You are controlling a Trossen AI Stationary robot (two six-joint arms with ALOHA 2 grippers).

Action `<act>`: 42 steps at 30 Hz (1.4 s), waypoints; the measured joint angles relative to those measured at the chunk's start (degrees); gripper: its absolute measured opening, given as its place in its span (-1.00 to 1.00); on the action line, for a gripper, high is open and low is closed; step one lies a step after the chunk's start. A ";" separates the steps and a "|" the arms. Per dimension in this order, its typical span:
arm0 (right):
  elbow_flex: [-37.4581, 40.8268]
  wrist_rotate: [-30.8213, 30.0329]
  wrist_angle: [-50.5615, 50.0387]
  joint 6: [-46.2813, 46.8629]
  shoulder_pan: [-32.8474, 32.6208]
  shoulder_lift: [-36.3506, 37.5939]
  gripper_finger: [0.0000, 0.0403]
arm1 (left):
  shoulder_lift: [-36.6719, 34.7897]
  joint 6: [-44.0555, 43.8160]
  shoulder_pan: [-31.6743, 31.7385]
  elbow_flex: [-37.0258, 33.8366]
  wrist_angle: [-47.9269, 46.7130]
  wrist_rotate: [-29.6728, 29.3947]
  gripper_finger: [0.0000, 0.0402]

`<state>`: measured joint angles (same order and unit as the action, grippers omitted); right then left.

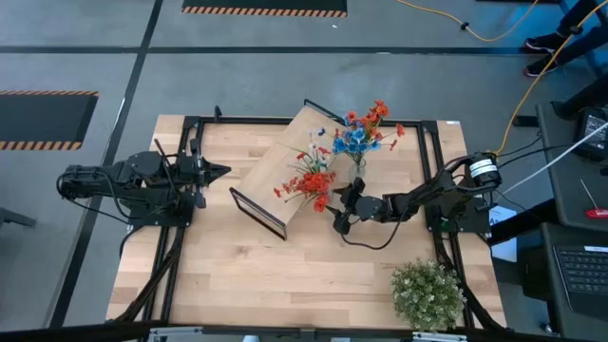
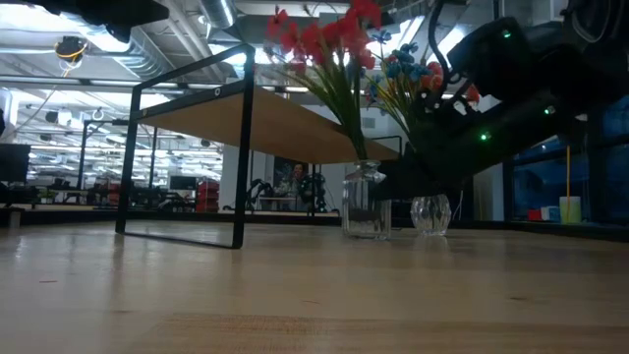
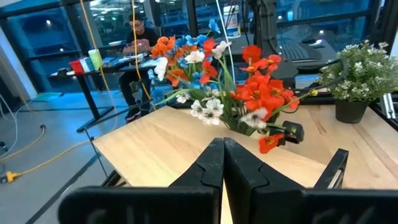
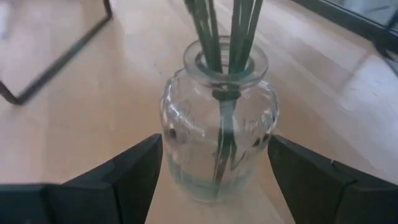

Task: Pick and place flowers into a vace then onto a shelf
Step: Put the left transparent flower vase with flowers on the shelf

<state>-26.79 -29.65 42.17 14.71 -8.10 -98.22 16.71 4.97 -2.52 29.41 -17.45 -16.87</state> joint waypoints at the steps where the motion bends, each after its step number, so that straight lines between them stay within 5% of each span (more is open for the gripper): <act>1: 0.00 0.92 0.71 -0.08 0.17 -0.09 0.45 | -0.02 0.16 0.00 0.01 0.02 0.00 -0.99; 29: 0.00 7.30 3.68 -0.33 3.83 -0.29 0.45 | 0.00 0.29 0.00 0.00 0.00 -0.02 -0.98; 42: -1.89 8.58 12.52 -1.73 4.61 -8.76 0.45 | 0.00 0.31 0.00 0.00 0.00 -0.02 -0.97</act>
<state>-28.67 -21.07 54.70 12.98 -3.49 -106.98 16.71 5.28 -2.52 29.41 -17.46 -16.88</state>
